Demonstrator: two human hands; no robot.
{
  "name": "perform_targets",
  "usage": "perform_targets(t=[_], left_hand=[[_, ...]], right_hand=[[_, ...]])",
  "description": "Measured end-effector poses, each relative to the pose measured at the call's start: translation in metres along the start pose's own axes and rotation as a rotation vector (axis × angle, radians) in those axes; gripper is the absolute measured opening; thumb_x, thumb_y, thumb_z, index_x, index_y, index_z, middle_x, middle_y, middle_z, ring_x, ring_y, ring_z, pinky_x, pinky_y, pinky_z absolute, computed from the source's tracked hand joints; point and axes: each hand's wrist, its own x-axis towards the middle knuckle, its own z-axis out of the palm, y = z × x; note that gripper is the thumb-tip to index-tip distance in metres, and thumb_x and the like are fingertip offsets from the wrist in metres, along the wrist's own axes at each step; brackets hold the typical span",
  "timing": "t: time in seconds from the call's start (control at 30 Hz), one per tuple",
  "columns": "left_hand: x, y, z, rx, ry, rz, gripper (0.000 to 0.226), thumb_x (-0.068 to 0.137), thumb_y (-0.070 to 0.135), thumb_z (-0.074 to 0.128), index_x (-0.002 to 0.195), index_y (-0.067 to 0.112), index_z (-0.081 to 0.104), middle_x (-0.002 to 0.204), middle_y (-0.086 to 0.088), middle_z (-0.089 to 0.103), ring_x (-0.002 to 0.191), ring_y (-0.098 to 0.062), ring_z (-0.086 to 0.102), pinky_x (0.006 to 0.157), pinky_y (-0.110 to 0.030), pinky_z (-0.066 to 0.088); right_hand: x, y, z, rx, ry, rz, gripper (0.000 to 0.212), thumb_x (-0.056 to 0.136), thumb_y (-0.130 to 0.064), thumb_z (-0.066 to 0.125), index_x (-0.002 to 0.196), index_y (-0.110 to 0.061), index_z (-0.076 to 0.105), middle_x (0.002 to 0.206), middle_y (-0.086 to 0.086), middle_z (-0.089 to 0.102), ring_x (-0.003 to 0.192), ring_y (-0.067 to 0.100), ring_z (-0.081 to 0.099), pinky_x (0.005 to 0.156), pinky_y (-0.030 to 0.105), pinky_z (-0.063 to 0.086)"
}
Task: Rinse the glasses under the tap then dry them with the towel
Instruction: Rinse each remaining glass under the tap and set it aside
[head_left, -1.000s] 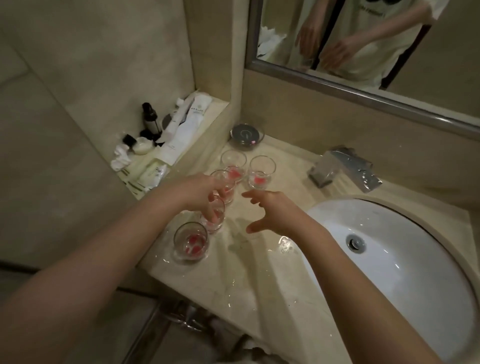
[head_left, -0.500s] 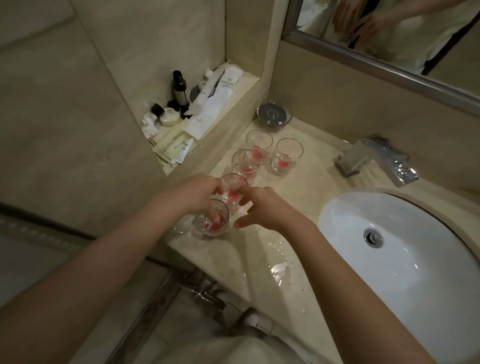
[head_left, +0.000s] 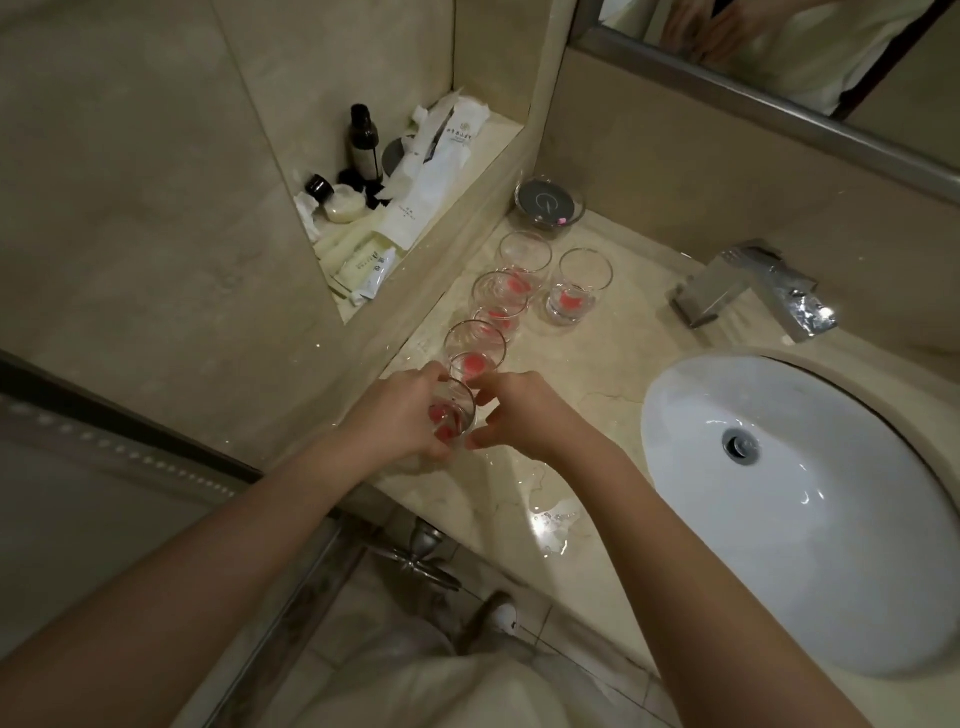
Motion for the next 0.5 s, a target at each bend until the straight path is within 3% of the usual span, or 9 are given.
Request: perform_targets(t=[0.17,0.33,0.5], left_hand=[[-0.006,0.022,0.005,0.032,-0.023,0.046,0.094,0.057,0.041,0.091,0.138,0.023,0.048,0.118,-0.002,0.067,0.107,-0.024,0.063,0.084,-0.029,0.049],[0.002,0.070,0.017,-0.053,-0.070,0.113,0.095,0.055,0.039,0.092,0.138,0.021,0.049,0.120,-0.005,0.065,0.111,-0.026,0.061,0.089,-0.037,0.052],[0.026,0.125,0.036,-0.095,-0.109,0.156,0.090,0.057,0.038,0.090,0.137,0.027,0.050,0.119,-0.004,0.065,0.108,-0.025,0.062,0.088,-0.033,0.051]], right_hand=[[-0.020,0.019,-0.006,0.018,0.017,0.028,0.061,0.074,-0.019,0.082,0.130,-0.017,0.058,0.113,0.007,0.066,0.091,0.017,0.062,0.079,0.022,0.046],[-0.056,0.056,-0.027,0.109,0.087,0.124,0.067,0.068,-0.025,0.086,0.128,-0.023,0.056,0.106,0.001,0.062,0.088,0.015,0.060,0.084,0.034,0.052],[-0.086,0.105,-0.043,0.250,0.246,0.212,0.057,0.073,-0.022,0.083,0.124,-0.025,0.058,0.105,0.003,0.063,0.088,0.018,0.063,0.082,0.030,0.051]])
